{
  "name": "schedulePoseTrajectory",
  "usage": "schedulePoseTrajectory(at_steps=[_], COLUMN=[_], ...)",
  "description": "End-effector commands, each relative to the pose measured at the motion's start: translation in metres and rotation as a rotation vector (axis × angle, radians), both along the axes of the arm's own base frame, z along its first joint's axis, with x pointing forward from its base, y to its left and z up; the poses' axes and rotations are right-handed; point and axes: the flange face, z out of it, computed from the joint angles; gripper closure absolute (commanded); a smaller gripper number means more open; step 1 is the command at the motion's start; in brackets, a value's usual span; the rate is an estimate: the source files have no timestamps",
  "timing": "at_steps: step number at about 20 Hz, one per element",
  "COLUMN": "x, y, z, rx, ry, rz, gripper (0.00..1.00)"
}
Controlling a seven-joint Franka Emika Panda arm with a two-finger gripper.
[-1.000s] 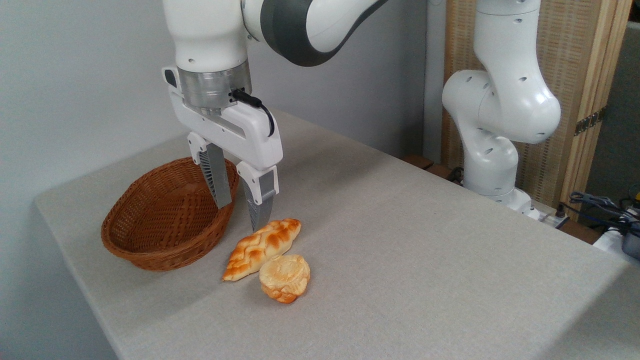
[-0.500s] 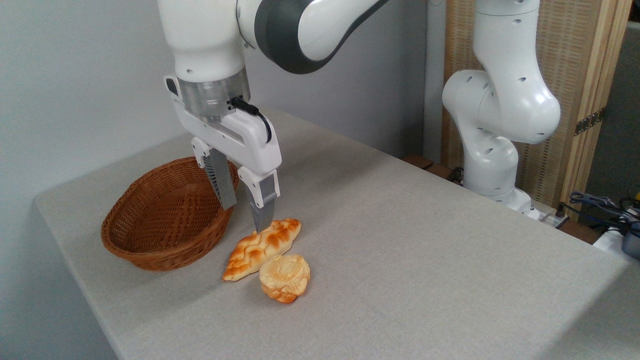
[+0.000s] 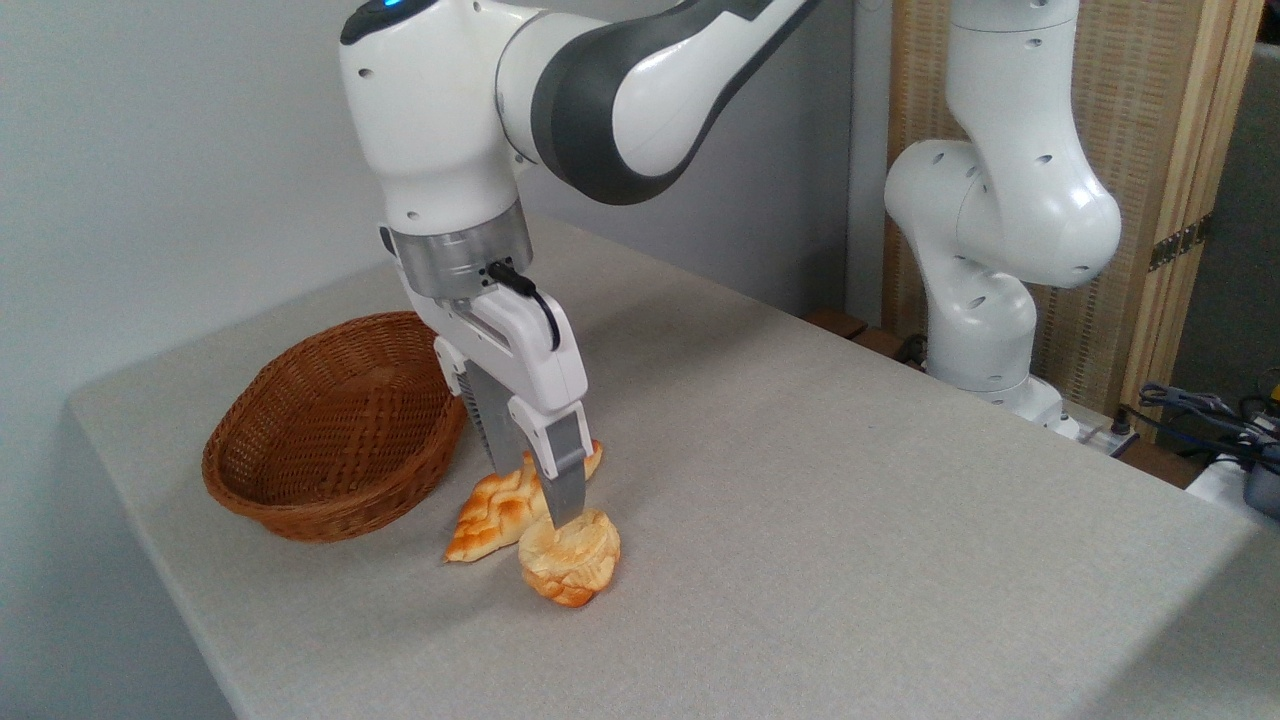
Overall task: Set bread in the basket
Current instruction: 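Lower the gripper onto the round golden bun and close on it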
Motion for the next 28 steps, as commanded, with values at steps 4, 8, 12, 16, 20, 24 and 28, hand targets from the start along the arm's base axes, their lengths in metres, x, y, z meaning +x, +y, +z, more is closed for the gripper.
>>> schedulePoseTrajectory(at_steps=[4, 8, 12, 16, 20, 24, 28], x=[-0.002, 0.001, 0.004, 0.005, 0.005, 0.005, 0.010], y=[0.013, 0.012, 0.010, 0.007, 0.007, 0.007, -0.004], z=[-0.031, -0.044, -0.055, -0.058, -0.055, -0.048, -0.015], rx=[0.054, 0.057, 0.072, 0.074, 0.074, 0.069, 0.051], ry=[0.011, 0.026, 0.040, 0.040, 0.035, 0.025, -0.039], rz=[-0.033, -0.033, -0.046, -0.050, -0.050, -0.047, -0.039], gripper=[0.00, 0.00, 0.08, 0.60, 0.62, 0.60, 0.56])
